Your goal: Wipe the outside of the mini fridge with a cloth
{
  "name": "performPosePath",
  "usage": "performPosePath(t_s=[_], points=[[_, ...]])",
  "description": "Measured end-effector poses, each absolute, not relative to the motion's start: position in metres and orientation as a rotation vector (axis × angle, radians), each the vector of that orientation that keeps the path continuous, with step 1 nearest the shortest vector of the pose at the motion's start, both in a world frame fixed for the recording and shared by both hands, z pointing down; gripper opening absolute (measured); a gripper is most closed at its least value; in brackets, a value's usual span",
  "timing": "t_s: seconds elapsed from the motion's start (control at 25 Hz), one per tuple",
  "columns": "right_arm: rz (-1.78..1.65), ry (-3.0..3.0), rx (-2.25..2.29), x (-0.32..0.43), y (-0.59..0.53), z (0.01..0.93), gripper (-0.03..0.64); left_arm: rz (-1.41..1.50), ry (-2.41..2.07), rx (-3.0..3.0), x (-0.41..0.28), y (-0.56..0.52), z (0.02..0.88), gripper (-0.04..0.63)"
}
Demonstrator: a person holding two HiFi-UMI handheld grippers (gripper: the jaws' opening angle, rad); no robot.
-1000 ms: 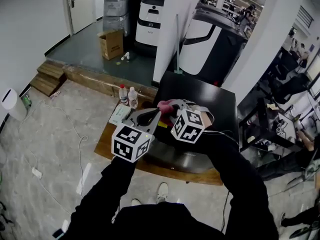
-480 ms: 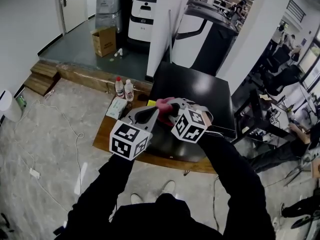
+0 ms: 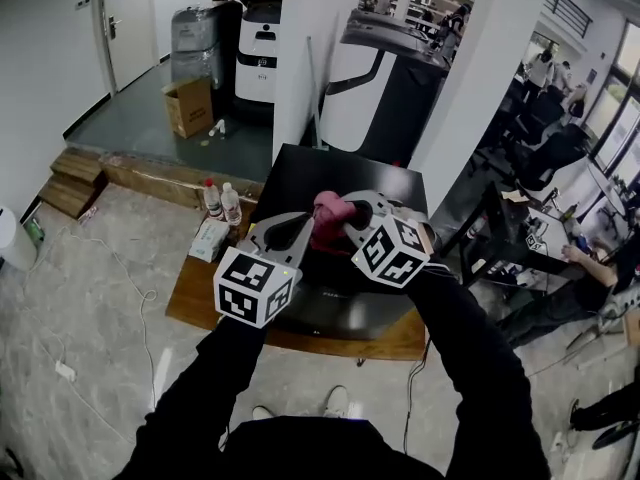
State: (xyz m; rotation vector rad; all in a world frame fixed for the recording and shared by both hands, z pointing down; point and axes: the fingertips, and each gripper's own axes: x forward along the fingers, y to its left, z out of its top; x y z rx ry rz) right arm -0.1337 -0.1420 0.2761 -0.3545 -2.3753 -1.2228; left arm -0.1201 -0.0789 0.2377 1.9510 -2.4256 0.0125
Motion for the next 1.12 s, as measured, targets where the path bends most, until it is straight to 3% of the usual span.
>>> performPosePath(t_s=[0.48, 1.12], points=[[-1.223, -2.283, -0.145, -0.100, -0.360, 0.251, 0.048, -0.013, -2.444, 2.030, -0.075, -0.255, 0.204, 0.005], [-1.261, -2.100, -0.264, -0.175, -0.475, 0.335, 0.049, 0.082, -2.515, 1.805, -0.102, -0.339, 0.247, 0.005]])
